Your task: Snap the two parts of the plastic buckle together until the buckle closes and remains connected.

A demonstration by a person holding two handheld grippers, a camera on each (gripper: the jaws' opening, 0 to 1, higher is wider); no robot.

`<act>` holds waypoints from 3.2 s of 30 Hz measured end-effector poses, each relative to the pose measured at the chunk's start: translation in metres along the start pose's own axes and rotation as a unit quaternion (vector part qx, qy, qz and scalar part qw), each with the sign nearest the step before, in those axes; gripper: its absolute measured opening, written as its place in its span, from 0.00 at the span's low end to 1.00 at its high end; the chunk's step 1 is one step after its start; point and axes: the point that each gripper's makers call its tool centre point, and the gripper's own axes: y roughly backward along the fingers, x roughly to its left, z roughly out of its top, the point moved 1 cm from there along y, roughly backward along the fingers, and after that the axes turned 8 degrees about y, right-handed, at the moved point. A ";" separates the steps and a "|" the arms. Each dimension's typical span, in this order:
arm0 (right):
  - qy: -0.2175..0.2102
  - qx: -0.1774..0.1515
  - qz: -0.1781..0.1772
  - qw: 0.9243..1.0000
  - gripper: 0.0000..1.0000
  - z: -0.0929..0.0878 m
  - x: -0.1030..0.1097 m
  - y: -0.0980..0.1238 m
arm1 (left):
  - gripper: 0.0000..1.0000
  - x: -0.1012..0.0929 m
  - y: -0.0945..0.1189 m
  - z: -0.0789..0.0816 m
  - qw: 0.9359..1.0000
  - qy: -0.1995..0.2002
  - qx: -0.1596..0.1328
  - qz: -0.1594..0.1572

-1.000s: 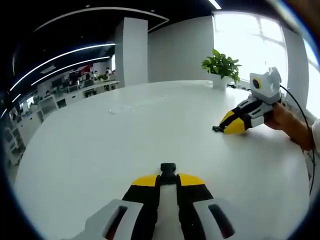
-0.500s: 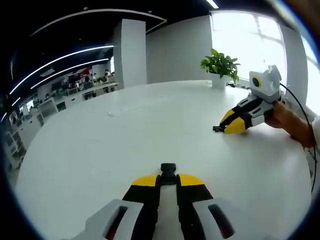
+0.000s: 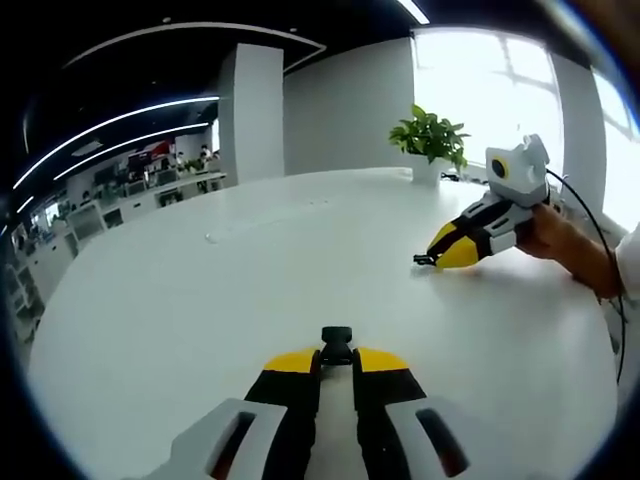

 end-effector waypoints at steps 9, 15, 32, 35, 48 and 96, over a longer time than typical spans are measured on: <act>-0.002 0.000 0.003 1.000 0.13 0.000 -0.003 0.004 | 0.12 -0.008 -0.002 0.001 1.000 -0.019 0.007 -0.006; -0.005 -0.004 0.002 1.000 0.13 -0.001 -0.006 0.013 | 0.12 -0.019 -0.003 0.003 0.999 -0.038 0.016 -0.019; -0.007 -0.010 0.043 0.999 0.13 0.000 0.008 0.029 | 0.12 -0.046 0.001 0.005 0.994 -0.078 0.026 -0.068; -0.005 -0.015 0.062 0.998 0.13 -0.001 0.012 0.032 | 0.12 -0.048 0.001 0.002 0.994 -0.077 0.031 -0.075; 0.060 -0.044 0.160 0.984 0.13 -0.012 0.032 0.051 | 0.12 -0.076 -0.001 -0.013 0.983 -0.111 0.052 -0.137; 0.167 -0.070 0.321 0.930 0.13 -0.026 0.099 0.072 | 0.12 -0.138 0.023 -0.042 0.937 -0.182 0.066 -0.291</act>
